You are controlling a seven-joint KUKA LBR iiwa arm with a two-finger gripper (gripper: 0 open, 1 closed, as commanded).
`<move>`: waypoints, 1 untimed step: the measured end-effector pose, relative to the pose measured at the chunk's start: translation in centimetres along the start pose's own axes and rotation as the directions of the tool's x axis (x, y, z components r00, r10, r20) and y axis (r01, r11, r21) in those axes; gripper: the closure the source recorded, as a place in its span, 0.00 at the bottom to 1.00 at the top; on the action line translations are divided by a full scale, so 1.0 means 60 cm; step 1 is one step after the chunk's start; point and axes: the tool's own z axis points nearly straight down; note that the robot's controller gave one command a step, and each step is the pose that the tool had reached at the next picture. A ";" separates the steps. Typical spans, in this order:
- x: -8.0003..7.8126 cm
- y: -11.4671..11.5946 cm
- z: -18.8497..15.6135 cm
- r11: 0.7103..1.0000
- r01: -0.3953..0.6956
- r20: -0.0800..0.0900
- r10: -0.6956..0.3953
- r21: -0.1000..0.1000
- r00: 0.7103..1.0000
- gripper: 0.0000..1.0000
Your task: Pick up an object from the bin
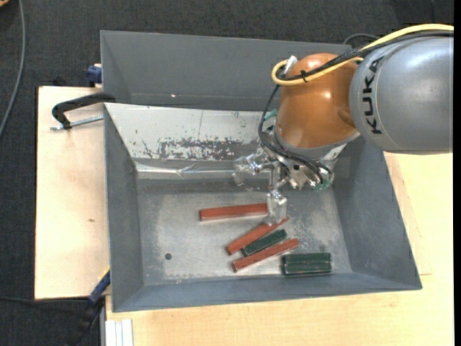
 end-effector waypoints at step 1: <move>0.034 0.049 0.088 0.991 -0.134 0.002 0.134 0.000 0.991 1.00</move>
Offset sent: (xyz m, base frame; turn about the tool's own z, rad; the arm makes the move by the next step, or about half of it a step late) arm 0.0000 0.0000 0.0000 0.0000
